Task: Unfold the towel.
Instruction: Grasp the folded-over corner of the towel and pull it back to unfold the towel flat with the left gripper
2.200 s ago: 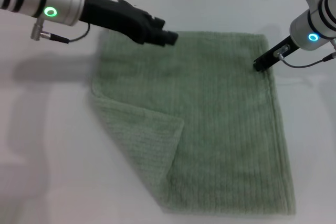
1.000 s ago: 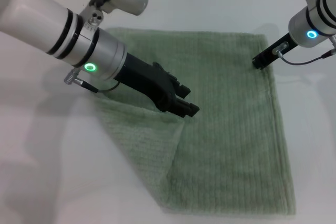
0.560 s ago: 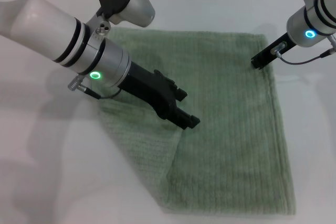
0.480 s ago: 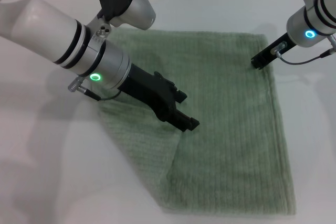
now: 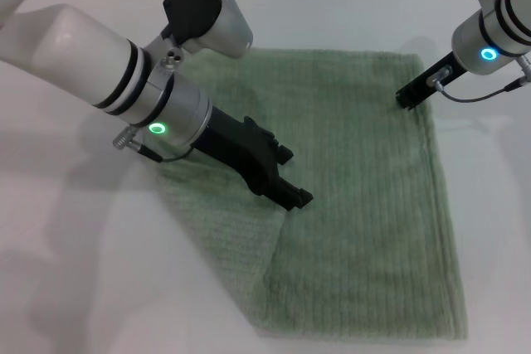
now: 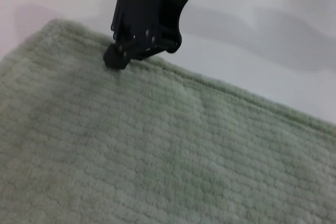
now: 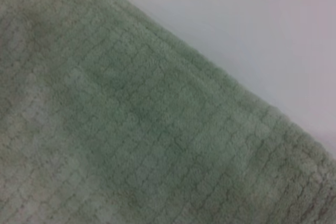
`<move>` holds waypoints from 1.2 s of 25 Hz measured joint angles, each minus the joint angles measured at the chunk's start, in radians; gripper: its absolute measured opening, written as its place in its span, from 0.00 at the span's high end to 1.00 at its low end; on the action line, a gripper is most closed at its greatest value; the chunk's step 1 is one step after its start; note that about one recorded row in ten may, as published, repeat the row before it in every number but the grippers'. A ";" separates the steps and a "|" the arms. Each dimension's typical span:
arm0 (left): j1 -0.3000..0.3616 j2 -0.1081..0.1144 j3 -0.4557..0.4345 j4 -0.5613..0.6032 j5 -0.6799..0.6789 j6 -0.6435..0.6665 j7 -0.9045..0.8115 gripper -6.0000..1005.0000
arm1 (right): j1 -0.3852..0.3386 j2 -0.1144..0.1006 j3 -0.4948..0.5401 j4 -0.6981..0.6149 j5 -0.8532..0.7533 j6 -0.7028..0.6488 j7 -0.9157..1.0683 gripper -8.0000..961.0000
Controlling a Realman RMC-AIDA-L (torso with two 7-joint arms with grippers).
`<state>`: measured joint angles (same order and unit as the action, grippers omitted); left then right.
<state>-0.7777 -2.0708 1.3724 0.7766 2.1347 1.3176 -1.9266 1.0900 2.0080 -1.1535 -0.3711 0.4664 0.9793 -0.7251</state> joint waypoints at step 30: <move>-0.008 0.000 0.108 -0.027 0.008 -0.059 -0.023 0.33 | 0.002 -0.001 0.000 0.000 0.000 -0.005 0.000 0.99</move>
<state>-0.7861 -2.0709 1.4800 0.7500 2.1428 1.2587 -1.9496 1.0922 2.0071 -1.1535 -0.3712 0.4664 0.9745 -0.7247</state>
